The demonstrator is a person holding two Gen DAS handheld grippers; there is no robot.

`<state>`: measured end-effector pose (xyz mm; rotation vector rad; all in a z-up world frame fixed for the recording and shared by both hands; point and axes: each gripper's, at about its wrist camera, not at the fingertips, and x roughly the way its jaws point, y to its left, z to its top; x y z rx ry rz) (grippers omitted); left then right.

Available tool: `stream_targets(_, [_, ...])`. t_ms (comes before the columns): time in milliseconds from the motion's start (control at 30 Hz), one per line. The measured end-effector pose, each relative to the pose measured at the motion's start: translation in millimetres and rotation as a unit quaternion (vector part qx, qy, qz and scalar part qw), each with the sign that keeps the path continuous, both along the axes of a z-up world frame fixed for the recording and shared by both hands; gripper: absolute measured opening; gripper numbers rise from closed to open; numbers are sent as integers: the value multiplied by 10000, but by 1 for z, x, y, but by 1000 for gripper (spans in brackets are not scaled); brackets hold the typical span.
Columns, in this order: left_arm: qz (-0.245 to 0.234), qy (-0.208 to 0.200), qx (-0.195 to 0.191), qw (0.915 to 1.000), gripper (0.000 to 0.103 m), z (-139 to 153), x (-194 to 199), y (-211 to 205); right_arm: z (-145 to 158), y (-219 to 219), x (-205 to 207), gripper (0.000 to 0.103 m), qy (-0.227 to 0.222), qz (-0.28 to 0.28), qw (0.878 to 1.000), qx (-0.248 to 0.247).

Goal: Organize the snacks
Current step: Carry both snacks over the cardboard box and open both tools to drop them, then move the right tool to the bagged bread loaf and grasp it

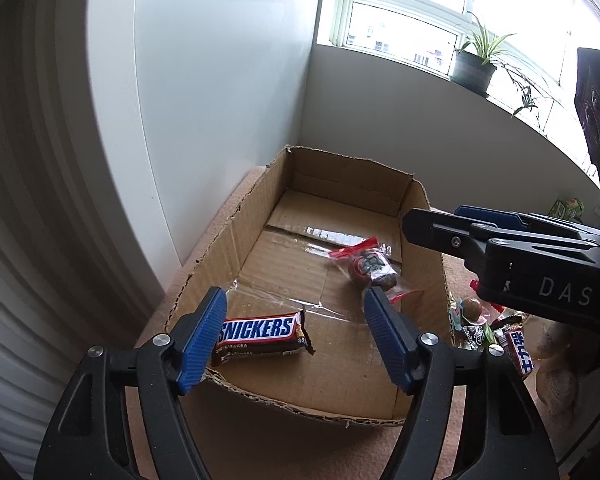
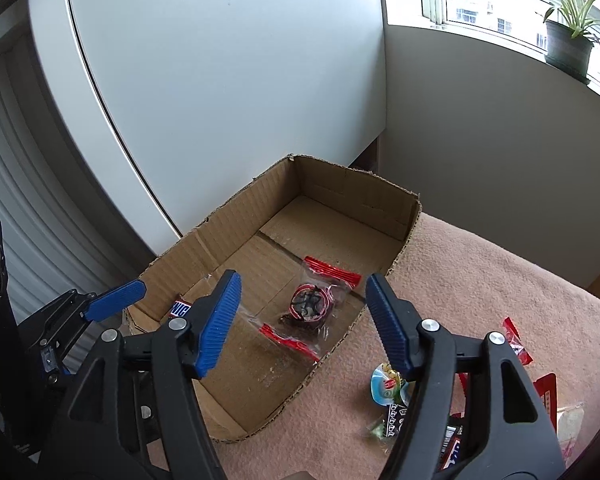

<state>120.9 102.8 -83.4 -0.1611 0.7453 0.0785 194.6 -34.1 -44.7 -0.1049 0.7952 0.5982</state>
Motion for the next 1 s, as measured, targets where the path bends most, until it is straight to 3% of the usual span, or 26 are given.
stream_targets(433, [-298, -239, -148, 9992, 71, 22, -24, -31, 20, -70, -34, 73, -157, -358, 9989, 252])
stream_targets(1000, [-1491, -39, -705, 9863, 71, 20, -50, -137, 3, -243, -77, 73, 233, -1528, 9875, 309])
